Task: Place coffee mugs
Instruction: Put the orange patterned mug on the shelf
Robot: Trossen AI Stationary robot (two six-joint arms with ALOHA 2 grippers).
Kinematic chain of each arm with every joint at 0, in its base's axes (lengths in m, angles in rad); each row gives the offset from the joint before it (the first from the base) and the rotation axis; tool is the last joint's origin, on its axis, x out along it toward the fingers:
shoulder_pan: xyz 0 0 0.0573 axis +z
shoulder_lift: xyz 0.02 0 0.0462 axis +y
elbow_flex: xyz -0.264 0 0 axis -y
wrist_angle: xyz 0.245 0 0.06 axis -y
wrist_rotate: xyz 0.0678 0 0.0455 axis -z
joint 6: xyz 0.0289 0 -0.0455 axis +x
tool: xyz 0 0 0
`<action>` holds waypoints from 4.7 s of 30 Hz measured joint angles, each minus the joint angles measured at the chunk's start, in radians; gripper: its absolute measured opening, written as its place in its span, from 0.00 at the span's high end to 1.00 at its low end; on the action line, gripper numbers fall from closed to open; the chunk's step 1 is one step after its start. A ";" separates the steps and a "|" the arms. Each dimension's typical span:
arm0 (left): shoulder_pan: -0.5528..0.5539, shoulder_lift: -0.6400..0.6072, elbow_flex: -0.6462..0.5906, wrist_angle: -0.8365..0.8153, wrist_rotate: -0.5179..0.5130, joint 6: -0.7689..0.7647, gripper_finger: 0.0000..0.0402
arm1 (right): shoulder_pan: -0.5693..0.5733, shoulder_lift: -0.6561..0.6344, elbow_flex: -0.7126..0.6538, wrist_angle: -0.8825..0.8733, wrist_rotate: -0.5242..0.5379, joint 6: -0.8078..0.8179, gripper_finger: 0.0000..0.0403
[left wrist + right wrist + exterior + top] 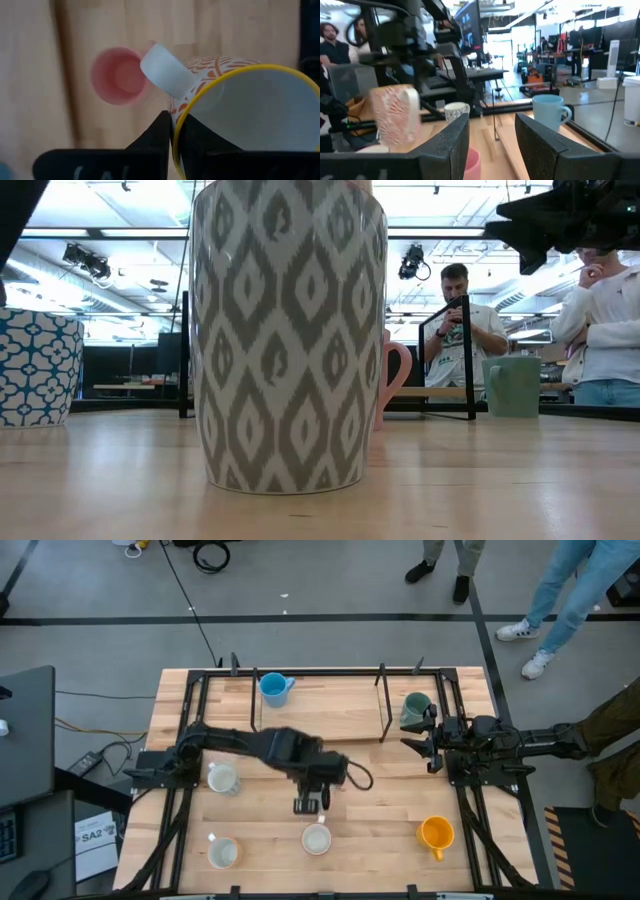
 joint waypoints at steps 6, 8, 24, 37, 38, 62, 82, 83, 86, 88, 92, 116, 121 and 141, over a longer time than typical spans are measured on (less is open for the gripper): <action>0.087 0.000 0.000 0.005 0.002 0.262 0.92 | 0.000 0.134 0.001 0.187 -0.001 0.000 0.59; 0.112 0.000 0.000 0.013 0.002 0.321 0.92 | 0.000 0.185 0.001 0.242 -0.002 0.001 0.59; 0.177 0.000 0.000 0.086 0.003 0.581 0.92 | -0.001 0.610 0.243 0.327 -0.066 0.046 0.59; 0.177 0.000 0.000 0.085 0.003 0.613 0.92 | -0.001 0.901 0.465 0.213 -0.234 0.002 0.59; 0.177 0.000 0.000 0.085 0.003 0.613 0.92 | -0.001 0.912 0.473 0.214 -0.245 0.000 0.59; 0.175 0.000 0.001 0.087 -0.025 0.624 0.92 | -0.002 1.024 0.492 0.225 -0.283 0.000 0.70; 0.176 0.000 0.001 0.084 -0.045 0.594 0.87 | -0.011 1.022 0.491 0.226 -0.278 0.005 0.81; 0.176 0.000 0.001 0.083 -0.057 0.580 0.86 | -0.013 1.022 0.491 0.226 -0.278 0.005 0.81; 0.175 0.000 0.001 0.082 -0.114 0.528 0.84 | -0.023 1.022 0.491 0.226 -0.269 0.007 0.81; 0.176 0.000 0.001 0.078 -0.147 0.506 0.82 | -0.028 1.022 0.491 0.227 -0.240 0.007 0.81; 0.178 0.000 0.001 0.046 -0.209 0.497 0.75 | -0.032 1.023 0.489 0.224 -0.189 0.003 0.81; 0.315 -0.175 -0.002 -0.076 -0.265 0.241 0.61 | -0.165 1.207 0.490 0.493 -0.070 -0.034 0.82; 0.349 -0.267 -0.006 -0.077 -0.236 0.156 0.61 | -0.193 1.285 0.491 0.610 -0.073 -0.037 0.86; 0.399 -0.280 -0.008 -0.074 -0.171 0.067 0.61 | -0.229 1.336 0.491 0.680 -0.001 -0.059 0.94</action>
